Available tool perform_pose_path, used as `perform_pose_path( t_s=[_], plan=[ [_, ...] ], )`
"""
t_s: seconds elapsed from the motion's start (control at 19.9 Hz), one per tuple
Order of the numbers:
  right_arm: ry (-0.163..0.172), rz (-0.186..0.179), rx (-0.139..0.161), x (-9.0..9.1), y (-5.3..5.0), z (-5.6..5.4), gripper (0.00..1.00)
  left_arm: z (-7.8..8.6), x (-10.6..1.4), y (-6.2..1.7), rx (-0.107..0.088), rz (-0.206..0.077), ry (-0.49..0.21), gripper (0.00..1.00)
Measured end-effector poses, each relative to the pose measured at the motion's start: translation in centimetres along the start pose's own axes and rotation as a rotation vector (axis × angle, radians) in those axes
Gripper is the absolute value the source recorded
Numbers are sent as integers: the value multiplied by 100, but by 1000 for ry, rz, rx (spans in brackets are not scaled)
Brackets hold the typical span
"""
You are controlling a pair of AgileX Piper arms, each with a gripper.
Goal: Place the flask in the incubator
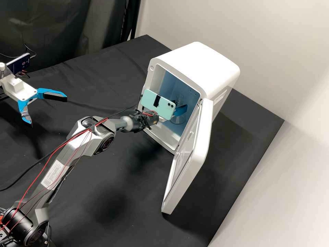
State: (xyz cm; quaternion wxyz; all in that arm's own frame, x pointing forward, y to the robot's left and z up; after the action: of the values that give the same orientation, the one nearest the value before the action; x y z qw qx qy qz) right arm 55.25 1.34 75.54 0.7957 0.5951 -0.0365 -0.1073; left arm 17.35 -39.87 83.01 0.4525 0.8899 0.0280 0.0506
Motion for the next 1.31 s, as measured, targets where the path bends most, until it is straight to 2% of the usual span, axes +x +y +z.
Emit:
perform_pose_path(
  t_s=[0.05,0.1,0.2,0.25,0.35,0.45,0.6,0.8,1.31],
  plan=[
    [9,-6,8,5,8,15,0,0,0,0,5,0,0,100],
    [18,-13,60,18,38,69,0,2,0,0,4,0,-1,100],
    [32,-30,235,38,91,168,0,9,3,0,1,1,0,100],
    [43,-39,258,41,98,205,0,8,3,0,1,2,1,100],
    [81,-60,260,39,91,195,0,12,3,1,1,2,-1,100],
    [104,-75,247,37,80,174,0,20,3,2,2,3,-5,100],
    [108,-80,266,36,77,168,0,21,1,7,2,6,-6,100],
    [108,-80,265,36,77,168,0,28,-9,35,7,22,-8,100],
    [108,-80,265,36,77,168,0,29,-10,37,7,23,-8,100]
  ],
)
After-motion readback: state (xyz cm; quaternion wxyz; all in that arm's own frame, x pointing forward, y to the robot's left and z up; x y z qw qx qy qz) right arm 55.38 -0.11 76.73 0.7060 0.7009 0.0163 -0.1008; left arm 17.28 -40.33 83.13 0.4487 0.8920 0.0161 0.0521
